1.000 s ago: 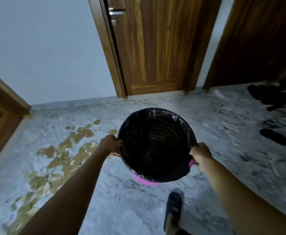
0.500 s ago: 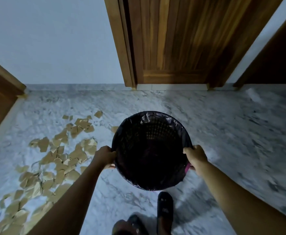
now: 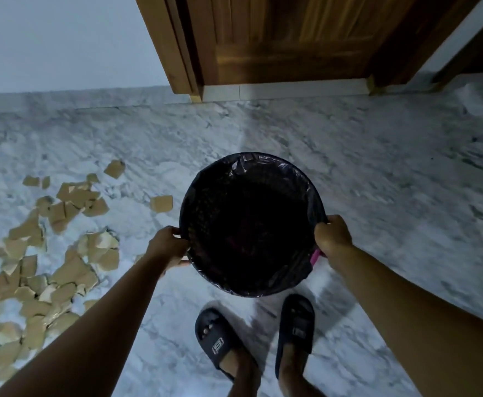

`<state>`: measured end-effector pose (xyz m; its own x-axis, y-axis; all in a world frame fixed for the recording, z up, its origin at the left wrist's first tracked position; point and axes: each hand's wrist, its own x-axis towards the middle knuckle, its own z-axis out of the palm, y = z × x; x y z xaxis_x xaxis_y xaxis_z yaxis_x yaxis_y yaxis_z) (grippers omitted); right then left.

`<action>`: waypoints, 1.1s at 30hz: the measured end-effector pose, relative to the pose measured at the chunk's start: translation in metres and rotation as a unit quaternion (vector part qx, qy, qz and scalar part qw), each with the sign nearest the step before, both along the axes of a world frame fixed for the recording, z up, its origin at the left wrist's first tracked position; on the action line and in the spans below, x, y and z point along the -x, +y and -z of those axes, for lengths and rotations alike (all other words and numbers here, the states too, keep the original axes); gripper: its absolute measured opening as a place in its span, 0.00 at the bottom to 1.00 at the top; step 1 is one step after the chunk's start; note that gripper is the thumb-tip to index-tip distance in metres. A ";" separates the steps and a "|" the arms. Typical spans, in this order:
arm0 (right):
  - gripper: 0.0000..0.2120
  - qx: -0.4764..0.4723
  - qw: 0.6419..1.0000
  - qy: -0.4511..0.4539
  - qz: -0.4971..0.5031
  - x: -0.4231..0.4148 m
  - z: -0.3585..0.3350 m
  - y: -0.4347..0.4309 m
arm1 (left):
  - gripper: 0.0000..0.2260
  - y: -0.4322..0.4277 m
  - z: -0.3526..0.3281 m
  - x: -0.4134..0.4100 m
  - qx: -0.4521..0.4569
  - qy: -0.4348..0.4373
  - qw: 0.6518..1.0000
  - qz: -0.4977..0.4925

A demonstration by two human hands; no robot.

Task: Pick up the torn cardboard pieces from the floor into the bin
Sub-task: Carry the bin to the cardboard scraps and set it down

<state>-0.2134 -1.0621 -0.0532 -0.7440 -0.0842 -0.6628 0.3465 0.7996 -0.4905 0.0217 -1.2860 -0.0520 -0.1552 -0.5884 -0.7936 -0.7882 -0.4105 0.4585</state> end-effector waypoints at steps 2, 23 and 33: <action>0.07 0.000 1.000 0.001 0.006 0.011 0.029 -0.015 | 0.12 -0.012 0.031 0.014 0.001 0.002 1.000 0.003; 0.15 -0.032 0.986 -0.031 -0.163 0.012 0.054 -0.033 | 0.29 -0.009 0.067 0.037 0.001 -0.014 0.999 0.029; 0.24 0.018 0.900 -0.060 -0.431 -0.075 -0.160 -0.092 | 0.24 0.008 -0.164 -0.062 0.085 0.054 0.993 -0.058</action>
